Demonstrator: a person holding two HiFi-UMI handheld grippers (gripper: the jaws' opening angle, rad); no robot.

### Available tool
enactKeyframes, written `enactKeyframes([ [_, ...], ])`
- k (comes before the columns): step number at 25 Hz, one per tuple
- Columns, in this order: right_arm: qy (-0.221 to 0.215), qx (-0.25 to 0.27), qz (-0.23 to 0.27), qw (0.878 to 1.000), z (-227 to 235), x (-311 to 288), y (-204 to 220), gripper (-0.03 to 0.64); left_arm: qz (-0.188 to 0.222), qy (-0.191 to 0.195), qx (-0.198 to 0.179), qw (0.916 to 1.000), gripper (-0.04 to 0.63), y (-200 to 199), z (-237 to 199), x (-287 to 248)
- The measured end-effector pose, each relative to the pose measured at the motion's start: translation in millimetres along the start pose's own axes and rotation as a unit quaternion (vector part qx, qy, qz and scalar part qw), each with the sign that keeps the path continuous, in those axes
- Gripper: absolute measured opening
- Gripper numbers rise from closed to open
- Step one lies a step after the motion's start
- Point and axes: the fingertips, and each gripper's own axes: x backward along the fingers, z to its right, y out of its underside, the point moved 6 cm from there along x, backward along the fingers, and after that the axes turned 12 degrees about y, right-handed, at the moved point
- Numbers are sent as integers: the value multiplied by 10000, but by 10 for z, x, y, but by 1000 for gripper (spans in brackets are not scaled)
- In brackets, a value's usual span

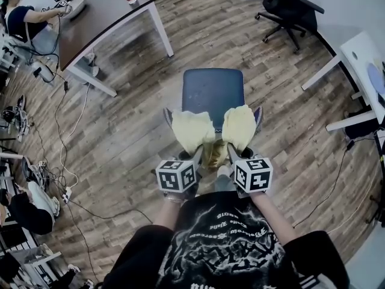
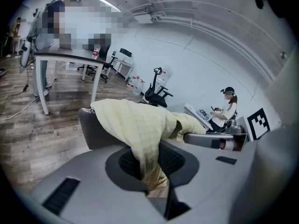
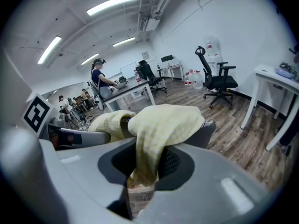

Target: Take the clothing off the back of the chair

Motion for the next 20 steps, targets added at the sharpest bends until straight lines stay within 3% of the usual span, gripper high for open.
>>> enactKeyframes([
  [10,93,-19,192,9998,-246,284,188,80,151,615,-97,9979,66,328,214,330],
  [20,162,-61,358,9992,-509,493,370,80,229,948,-379,9945,66,458,272,666],
])
